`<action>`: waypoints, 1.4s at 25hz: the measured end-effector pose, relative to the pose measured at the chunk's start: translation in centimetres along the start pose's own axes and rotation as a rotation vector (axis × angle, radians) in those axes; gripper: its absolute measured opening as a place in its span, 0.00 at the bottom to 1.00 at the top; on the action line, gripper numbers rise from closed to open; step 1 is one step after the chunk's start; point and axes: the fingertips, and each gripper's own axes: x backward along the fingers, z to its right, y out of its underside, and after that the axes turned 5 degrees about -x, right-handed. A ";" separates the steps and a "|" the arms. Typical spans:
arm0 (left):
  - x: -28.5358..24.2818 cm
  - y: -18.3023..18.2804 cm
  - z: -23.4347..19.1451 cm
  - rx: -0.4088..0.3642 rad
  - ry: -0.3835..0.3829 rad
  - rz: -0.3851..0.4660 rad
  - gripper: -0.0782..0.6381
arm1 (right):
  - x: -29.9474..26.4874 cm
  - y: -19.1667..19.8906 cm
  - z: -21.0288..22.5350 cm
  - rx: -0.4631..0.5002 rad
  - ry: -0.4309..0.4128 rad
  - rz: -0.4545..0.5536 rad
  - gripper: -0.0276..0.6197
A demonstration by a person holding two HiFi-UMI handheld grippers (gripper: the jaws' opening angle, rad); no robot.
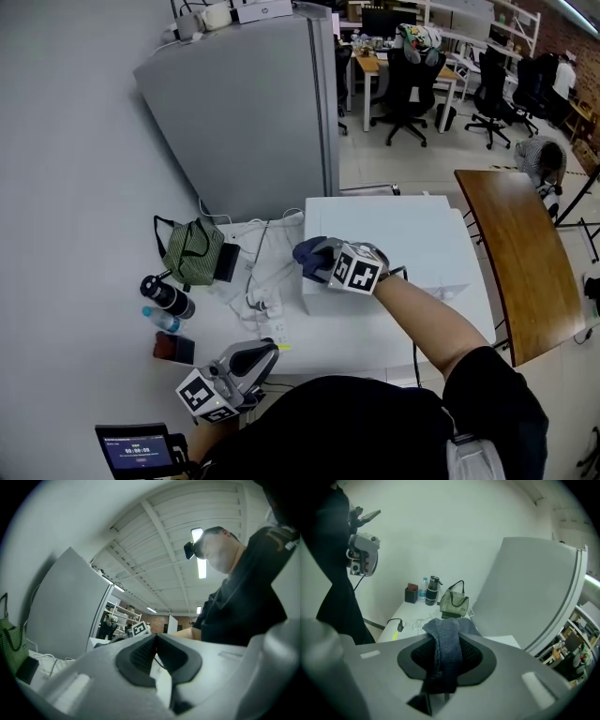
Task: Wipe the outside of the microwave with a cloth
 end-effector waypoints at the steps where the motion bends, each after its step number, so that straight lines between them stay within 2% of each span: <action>1: -0.8 -0.1 0.2 0.003 0.010 0.004 0.12 | 1.5 1.7 0.5 -0.005 0.013 -0.008 0.19; 5: -5.3 0.3 1.6 0.013 0.083 0.030 0.12 | 11.5 12.9 3.1 -0.110 0.089 -0.072 0.19; 8: -8.7 0.4 2.6 0.034 0.129 0.033 0.12 | 21.4 21.0 5.2 -0.198 0.191 -0.142 0.19; 10: -10.6 0.2 3.3 0.042 0.140 0.035 0.12 | 26.7 25.1 6.1 -0.262 0.252 -0.176 0.19; 12: -12.0 0.5 4.2 0.042 0.144 0.041 0.12 | 29.4 27.4 6.5 -0.289 0.276 -0.203 0.19; 14: -12.4 0.7 4.4 0.036 0.142 0.040 0.12 | 29.0 26.6 6.8 -0.260 0.278 -0.194 0.19; 15: -12.0 0.7 4.2 0.033 0.138 0.038 0.12 | 27.6 24.6 6.7 -0.238 0.266 -0.155 0.19; 17: -10.4 0.6 3.2 0.025 0.123 0.038 0.12 | 22.8 17.9 5.4 -0.194 0.194 -0.030 0.19; 20: -6.9 0.1 2.5 0.007 0.088 0.048 0.12 | 13.4 6.5 -0.4 -0.074 0.014 0.103 0.19; 22: -4.5 -0.5 2.4 -0.007 0.073 0.045 0.12 | 7.5 1.2 -4.2 -0.005 -0.061 0.116 0.19; 24: -1.9 -1.3 2.0 -0.013 0.066 0.039 0.12 | 2.5 -1.6 -6.0 0.049 -0.068 0.067 0.19; 27: 1.2 -1.7 1.1 -0.011 0.062 0.030 0.12 | -1.2 -2.6 -6.1 0.048 -0.038 0.016 0.19; 30: 2.3 -1.7 0.5 -0.015 0.077 0.019 0.12 | -0.3 -1.6 -5.2 -0.007 -0.023 0.035 0.19; 32: 1.6 -1.8 0.7 -0.011 0.097 0.025 0.12 | 1.9 0.5 -4.4 -0.023 0.002 0.018 0.19; 35: -0.5 -1.6 2.4 -0.016 0.127 0.033 0.12 | 7.7 6.9 -3.2 -0.086 0.052 -0.030 0.19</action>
